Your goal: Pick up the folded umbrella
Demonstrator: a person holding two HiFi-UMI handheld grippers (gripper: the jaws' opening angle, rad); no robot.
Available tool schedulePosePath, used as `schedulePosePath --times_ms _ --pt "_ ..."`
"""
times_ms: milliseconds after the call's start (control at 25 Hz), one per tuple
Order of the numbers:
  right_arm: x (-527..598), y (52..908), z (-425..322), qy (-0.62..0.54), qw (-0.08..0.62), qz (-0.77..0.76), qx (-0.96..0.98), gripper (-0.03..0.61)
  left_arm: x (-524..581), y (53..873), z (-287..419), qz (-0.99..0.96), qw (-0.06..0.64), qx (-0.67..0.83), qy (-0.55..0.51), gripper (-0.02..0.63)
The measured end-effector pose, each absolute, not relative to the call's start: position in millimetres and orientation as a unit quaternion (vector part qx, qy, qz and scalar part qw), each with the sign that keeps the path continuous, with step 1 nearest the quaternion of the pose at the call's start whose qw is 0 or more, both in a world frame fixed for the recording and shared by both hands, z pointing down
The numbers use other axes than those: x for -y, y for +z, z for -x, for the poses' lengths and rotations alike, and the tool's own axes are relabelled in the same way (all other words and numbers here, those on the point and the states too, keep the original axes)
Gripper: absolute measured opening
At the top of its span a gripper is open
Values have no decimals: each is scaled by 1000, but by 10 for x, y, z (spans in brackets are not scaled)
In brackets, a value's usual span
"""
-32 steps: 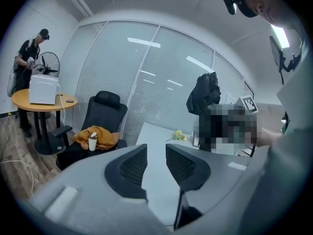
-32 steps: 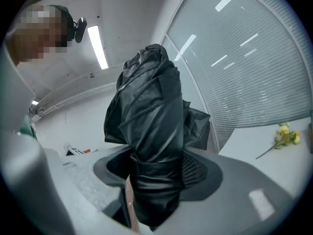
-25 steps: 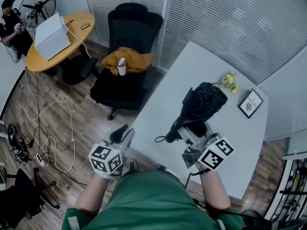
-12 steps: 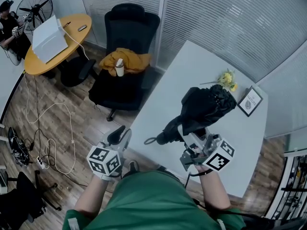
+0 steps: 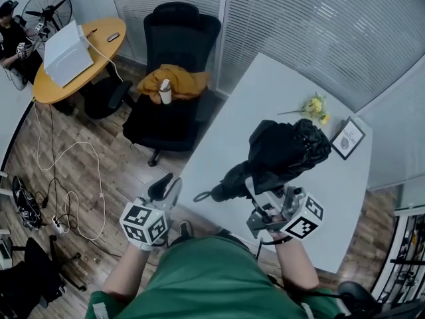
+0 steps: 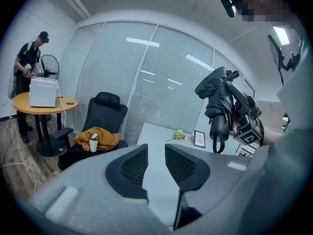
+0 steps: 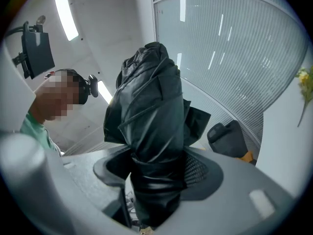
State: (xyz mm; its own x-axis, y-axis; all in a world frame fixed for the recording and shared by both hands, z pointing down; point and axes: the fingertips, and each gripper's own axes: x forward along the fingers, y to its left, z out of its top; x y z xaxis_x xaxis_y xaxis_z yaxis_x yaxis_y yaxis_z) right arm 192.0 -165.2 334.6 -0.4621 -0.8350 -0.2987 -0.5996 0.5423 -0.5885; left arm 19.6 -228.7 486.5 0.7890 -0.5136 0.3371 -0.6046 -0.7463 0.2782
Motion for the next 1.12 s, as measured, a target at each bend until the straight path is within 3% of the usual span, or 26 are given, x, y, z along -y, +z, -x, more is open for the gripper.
schedulePosePath --times_ms 1120 --pt "1608 3331 -1941 -193 302 421 -833 285 2265 4951 -179 -921 204 309 125 109"
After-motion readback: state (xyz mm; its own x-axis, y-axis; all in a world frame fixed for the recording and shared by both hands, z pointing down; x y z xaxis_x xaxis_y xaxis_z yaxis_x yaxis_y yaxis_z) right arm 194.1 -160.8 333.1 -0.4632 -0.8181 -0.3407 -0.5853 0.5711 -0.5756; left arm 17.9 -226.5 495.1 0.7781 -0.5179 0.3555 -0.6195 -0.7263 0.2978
